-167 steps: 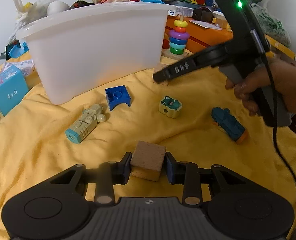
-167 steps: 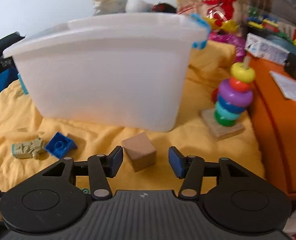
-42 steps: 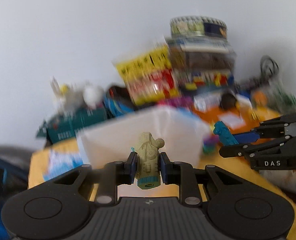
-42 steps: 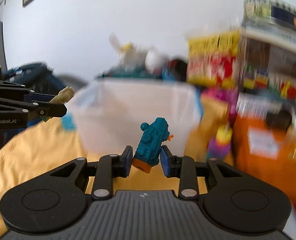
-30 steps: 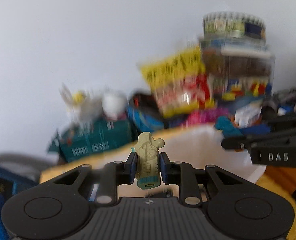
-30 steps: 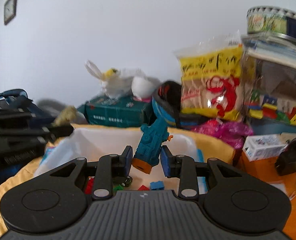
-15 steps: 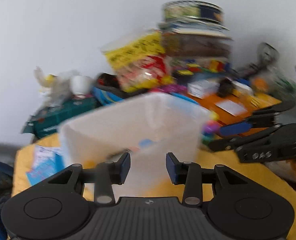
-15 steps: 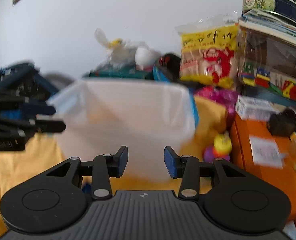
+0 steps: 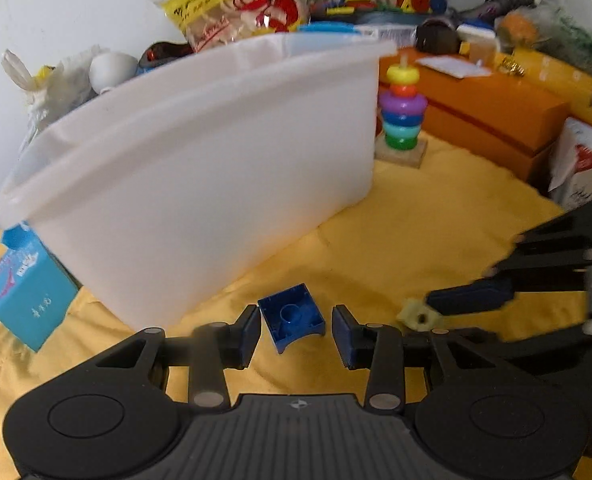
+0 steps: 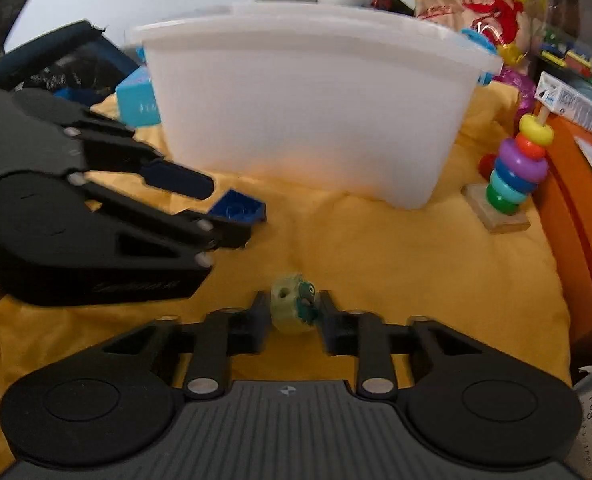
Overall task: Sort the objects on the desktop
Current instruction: 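Grasp the blue Lego brick with the left gripper while the right grasps the frog tile, then carry the blue brick and frog tile over the white bin and open both grippers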
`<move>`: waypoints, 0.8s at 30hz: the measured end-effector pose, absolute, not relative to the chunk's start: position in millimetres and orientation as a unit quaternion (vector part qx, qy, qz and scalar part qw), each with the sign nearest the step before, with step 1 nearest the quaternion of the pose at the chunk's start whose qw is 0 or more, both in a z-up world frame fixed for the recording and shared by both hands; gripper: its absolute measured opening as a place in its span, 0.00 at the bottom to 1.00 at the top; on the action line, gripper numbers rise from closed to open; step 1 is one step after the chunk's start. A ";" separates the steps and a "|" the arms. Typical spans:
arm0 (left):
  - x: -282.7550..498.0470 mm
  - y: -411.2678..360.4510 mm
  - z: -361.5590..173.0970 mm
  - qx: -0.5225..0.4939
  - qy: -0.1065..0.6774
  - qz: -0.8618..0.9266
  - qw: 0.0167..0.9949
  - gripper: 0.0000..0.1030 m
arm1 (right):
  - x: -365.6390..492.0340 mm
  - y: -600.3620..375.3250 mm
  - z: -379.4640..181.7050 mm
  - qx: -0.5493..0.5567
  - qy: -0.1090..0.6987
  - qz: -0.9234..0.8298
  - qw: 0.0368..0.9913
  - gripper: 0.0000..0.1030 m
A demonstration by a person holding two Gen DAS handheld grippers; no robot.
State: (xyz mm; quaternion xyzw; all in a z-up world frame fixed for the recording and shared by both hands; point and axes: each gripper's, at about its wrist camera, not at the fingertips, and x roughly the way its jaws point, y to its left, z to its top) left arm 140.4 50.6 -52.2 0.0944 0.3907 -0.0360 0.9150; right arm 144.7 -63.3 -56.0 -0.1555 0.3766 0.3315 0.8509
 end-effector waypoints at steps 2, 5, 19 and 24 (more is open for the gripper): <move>144.9 49.0 -57.9 0.098 0.394 -0.031 0.913 0.41 | 139.9 -70.3 -51.9 -0.144 0.378 0.337 0.850 0.19; 148.9 52.7 -62.6 0.081 0.399 -0.030 0.913 0.38 | 123.0 -81.3 -48.4 -0.150 0.368 0.346 0.850 0.17; 15.4 61.8 -43.7 0.027 0.426 -0.065 0.902 0.38 | 88.6 -110.0 -41.8 -0.139 0.372 0.358 0.845 0.17; 4.2 50.6 -45.0 0.024 0.420 -0.074 0.904 0.38 | 85.5 -107.2 -44.0 -0.137 0.376 0.366 0.840 0.17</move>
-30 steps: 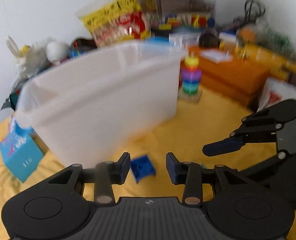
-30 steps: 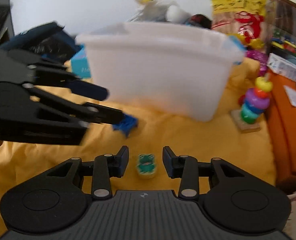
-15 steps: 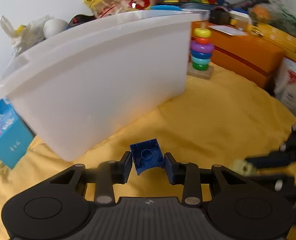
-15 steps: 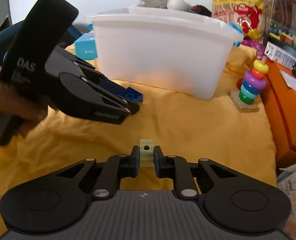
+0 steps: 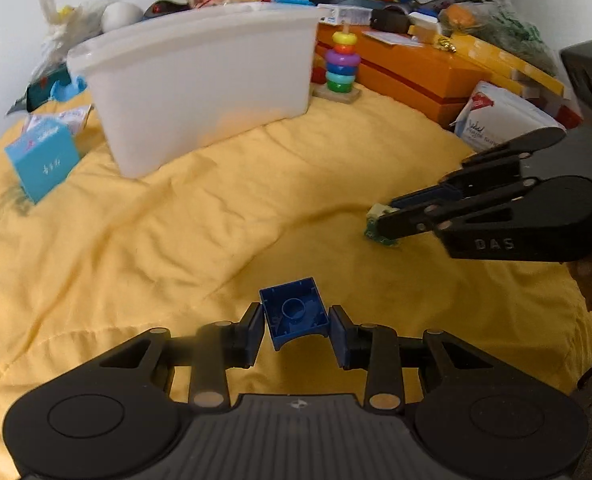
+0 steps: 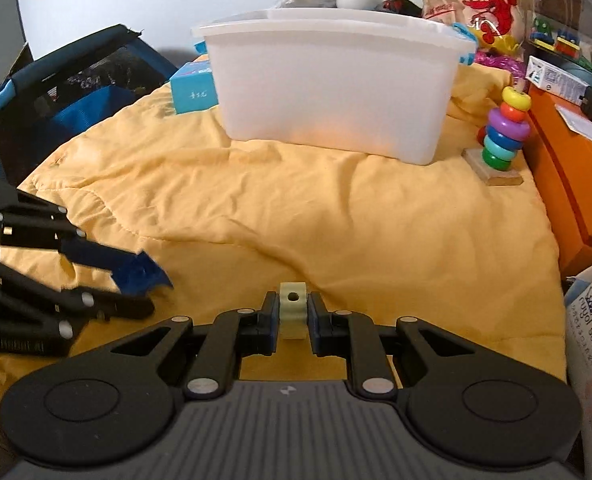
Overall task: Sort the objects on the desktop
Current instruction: 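Carry the blue brick and frog tile over the white bin and open both grippers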
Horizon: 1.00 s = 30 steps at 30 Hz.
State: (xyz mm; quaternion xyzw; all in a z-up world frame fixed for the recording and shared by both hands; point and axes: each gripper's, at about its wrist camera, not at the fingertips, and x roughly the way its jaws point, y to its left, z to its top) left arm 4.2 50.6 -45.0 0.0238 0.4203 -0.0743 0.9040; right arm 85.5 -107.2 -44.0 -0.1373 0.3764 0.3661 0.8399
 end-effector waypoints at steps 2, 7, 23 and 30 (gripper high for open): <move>6.7 50.4 -31.9 0.023 0.399 -0.071 0.914 0.38 | 84.2 -106.8 -38.8 -0.141 0.368 0.370 0.842 0.17; 28.3 59.6 3.4 0.029 0.342 -0.047 0.938 0.38 | 94.7 -105.0 -15.6 -0.138 0.334 0.373 0.855 0.17; 127.8 96.8 116.0 0.052 0.201 0.019 0.978 0.38 | 186.6 -65.1 94.0 -0.073 0.193 0.360 0.910 0.17; 183.7 111.5 96.9 0.038 0.236 0.052 0.970 0.38 | 231.7 -39.9 96.0 -0.062 0.213 0.332 0.917 0.17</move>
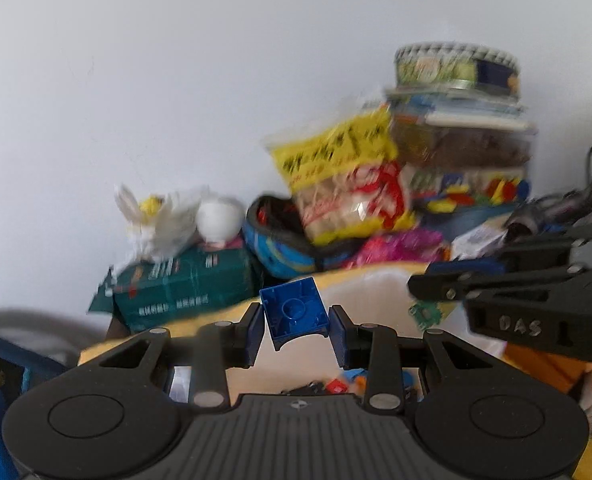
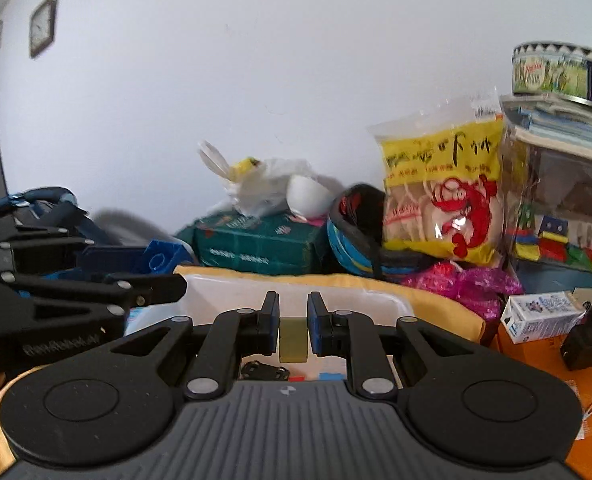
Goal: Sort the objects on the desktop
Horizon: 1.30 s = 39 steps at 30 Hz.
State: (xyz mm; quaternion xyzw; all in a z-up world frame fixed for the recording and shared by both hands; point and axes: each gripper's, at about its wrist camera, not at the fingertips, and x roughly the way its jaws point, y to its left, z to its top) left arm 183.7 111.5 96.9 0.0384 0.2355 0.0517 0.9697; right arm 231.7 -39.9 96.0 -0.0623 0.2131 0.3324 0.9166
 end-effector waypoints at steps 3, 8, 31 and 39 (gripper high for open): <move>201.5 120.3 72.8 0.011 0.275 0.052 0.960 0.39 | 245.5 -29.8 78.4 -0.082 0.234 0.319 0.915 0.24; 200.9 126.1 52.1 -0.020 0.295 0.043 0.954 0.53 | 254.2 -37.8 53.4 -0.067 0.277 0.314 0.906 0.40; 168.9 101.3 117.2 0.014 0.264 0.116 0.957 0.87 | 260.4 -39.9 96.1 -0.198 0.324 0.262 0.887 1.00; 184.1 102.3 111.3 0.004 0.320 0.128 0.939 0.87 | 271.4 -29.4 87.0 -0.201 0.365 0.252 0.874 1.00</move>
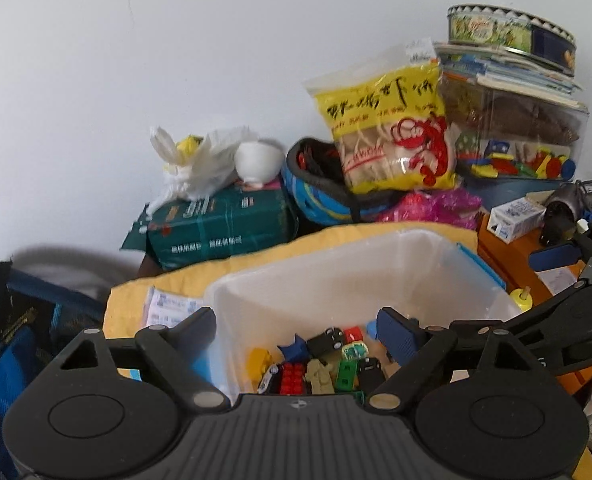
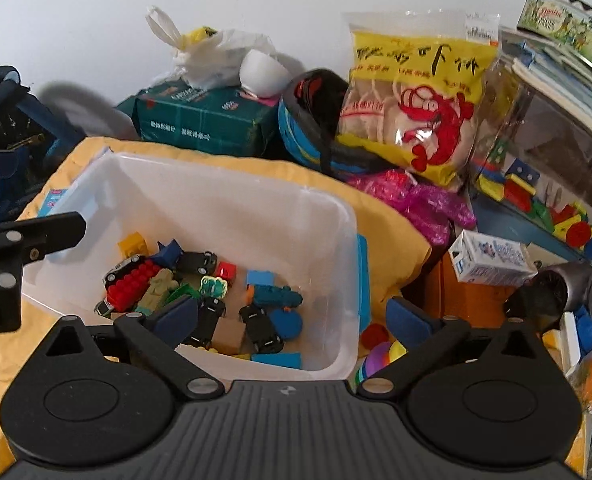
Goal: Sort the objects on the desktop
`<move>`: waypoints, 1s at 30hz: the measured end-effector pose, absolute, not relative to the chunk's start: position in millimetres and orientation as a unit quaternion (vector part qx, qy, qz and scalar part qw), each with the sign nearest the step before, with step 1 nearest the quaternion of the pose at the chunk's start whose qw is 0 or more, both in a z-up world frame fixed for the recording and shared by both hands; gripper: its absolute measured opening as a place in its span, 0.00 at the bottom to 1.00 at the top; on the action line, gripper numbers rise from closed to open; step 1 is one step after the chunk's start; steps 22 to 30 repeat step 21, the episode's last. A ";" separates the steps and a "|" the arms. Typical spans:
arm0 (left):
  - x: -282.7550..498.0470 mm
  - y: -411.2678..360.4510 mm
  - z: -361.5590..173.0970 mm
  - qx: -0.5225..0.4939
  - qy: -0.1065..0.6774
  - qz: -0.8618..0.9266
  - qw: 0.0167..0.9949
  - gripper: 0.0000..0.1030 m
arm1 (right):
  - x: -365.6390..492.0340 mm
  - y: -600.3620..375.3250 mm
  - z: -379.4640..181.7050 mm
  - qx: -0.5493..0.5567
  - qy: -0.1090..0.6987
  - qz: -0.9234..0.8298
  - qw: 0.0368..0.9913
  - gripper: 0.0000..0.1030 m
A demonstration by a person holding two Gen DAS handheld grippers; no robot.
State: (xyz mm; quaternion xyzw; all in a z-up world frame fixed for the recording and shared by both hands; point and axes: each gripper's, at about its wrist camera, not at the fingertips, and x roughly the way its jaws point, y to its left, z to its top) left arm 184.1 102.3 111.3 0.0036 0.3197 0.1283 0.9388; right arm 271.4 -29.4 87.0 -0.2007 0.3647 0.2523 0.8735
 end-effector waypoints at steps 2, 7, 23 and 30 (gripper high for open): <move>189.0 103.4 109.5 -0.009 0.330 0.133 0.934 0.87 | 274.7 -29.2 85.0 -0.197 0.369 0.245 0.875 1.00; 198.5 101.7 103.7 0.001 0.345 0.139 0.928 0.87 | 281.8 -34.1 79.5 -0.166 0.390 0.233 0.875 1.00; 205.8 101.9 103.6 -0.023 0.364 0.119 0.924 0.87 | 286.0 -44.3 72.4 -0.145 0.404 0.231 0.873 1.00; 205.8 101.9 103.6 -0.023 0.364 0.119 0.924 0.87 | 286.0 -44.3 72.4 -0.145 0.404 0.231 0.873 1.00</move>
